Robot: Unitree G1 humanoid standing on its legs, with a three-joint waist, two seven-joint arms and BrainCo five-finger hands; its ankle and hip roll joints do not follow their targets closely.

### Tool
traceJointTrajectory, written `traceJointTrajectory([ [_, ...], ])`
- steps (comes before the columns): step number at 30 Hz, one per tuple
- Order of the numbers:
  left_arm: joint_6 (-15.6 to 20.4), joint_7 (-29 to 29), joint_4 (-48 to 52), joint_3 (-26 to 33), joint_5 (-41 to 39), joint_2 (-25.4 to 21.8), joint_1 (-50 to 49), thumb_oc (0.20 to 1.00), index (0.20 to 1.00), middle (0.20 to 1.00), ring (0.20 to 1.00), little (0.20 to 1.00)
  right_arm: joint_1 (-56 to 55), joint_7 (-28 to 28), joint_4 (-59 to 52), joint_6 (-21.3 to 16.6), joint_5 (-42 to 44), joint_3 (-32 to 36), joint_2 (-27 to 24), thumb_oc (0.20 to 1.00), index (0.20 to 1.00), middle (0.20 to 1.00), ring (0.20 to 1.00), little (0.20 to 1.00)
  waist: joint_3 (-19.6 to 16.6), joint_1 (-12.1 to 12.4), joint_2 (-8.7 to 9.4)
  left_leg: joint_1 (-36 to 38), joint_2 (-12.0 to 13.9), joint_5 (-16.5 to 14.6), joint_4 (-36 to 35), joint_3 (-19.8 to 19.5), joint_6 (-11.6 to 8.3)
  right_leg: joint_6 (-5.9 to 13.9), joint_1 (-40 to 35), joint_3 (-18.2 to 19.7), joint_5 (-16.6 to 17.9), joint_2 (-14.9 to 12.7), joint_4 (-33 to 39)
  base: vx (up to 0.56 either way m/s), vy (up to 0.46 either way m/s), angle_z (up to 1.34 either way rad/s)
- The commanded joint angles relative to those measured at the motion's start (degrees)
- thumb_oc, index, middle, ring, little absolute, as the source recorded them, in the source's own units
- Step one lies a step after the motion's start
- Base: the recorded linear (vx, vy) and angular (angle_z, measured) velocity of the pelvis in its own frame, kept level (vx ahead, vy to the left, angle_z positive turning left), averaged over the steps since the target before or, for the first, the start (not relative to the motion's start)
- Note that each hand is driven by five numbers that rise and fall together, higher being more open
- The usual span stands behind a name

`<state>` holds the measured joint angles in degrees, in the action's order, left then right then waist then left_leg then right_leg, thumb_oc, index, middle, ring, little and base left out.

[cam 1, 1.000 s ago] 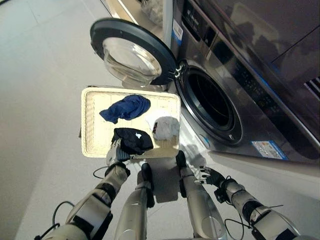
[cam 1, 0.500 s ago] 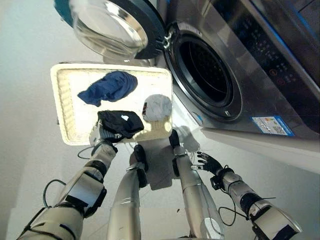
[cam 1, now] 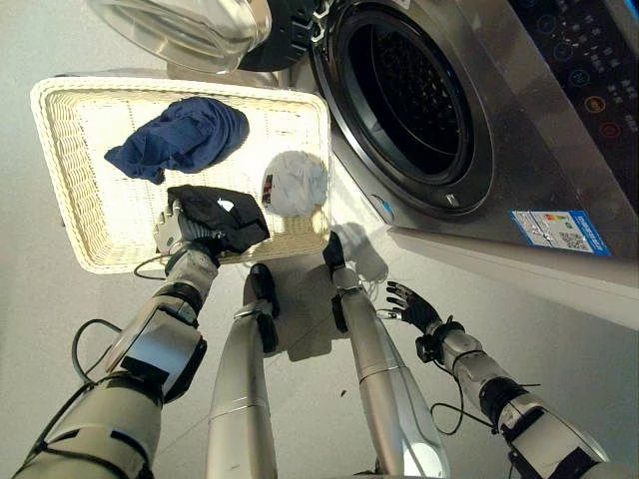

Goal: Put the clothes into the washing machine.

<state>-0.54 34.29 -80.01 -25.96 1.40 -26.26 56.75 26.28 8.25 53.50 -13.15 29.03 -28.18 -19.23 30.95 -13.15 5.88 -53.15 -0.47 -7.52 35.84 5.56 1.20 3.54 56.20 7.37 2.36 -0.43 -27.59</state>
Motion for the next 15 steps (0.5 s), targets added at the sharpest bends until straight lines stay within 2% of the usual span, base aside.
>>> traceJointTrajectory([
  [1,3.81,-10.58,-0.42,-3.94,0.86,-0.58,3.17,0.200,0.200,0.200,0.200,0.200,-1.63,-0.51,-3.96,-1.19,2.61,-3.16,-0.16,1.000,1.000,1.000,1.000,1.000,-1.16,-1.40,4.66,-1.37,-2.87,-5.85,5.54,-0.96,-1.35,0.40,-1.26,-3.35,3.25,1.15,4.53,-0.01,-0.029,-0.13],
  [4,3.51,-11.97,1.07,-6.70,3.16,-0.01,3.24,0.200,0.200,0.200,0.200,0.200,-2.54,-0.45,-5.77,-1.18,3.06,-3.07,-0.90,1.000,1.000,1.000,1.000,1.000,-1.16,-1.90,4.77,0.24,-3.10,-5.34,3.30,-1.27,-1.60,0.44,-2.24,-2.97,3.47,1.39,5.94,0.00,-0.018,-0.10],
  [9,2.84,-11.11,2.22,-9.32,4.97,0.26,2.21,0.200,0.200,0.200,0.200,0.200,-3.45,0.32,-6.83,-2.09,2.82,-2.44,-1.98,1.000,1.000,1.000,1.000,1.000,-1.16,-1.92,4.34,4.00,-3.31,-4.15,0.26,-1.12,-2.19,0.37,-5.00,-2.97,3.41,1.42,7.62,0.00,-0.001,0.04],
  [13,2.15,-7.84,3.65,-10.34,7.00,0.38,-0.50,0.200,0.200,0.200,0.200,0.200,-3.57,-0.43,-7.14,-3.04,1.22,-1.59,-2.90,1.000,1.000,1.000,1.000,1.000,-1.16,-0.96,2.73,9.94,-3.39,-1.98,-3.86,-0.63,-3.19,-0.01,-10.14,-3.79,2.68,0.85,9.41,-0.01,0.014,0.09],
  [14,2.49,-7.61,4.84,-10.00,5.09,-0.03,-2.30,0.200,0.200,0.200,0.200,0.200,-3.54,-0.81,-7.39,-2.85,0.99,-1.04,-3.29,1.000,1.000,1.000,1.000,1.000,-1.16,-0.24,1.66,12.56,-3.54,-1.10,-5.49,-0.71,-3.65,-0.30,-12.76,-4.08,1.92,0.59,9.69,0.00,0.028,0.14],
  [15,2.51,-7.12,5.07,-9.92,3.84,-0.11,-2.57,0.200,0.200,0.200,0.200,0.200,-3.54,-0.77,-7.44,-3.19,0.78,-0.96,-3.35,1.000,1.000,1.000,1.000,1.000,-1.16,-0.12,1.49,12.91,-3.56,-0.97,-5.71,-0.73,-3.71,-0.36,-13.11,-4.13,1.80,0.56,9.71,0.00,0.011,0.13],
])
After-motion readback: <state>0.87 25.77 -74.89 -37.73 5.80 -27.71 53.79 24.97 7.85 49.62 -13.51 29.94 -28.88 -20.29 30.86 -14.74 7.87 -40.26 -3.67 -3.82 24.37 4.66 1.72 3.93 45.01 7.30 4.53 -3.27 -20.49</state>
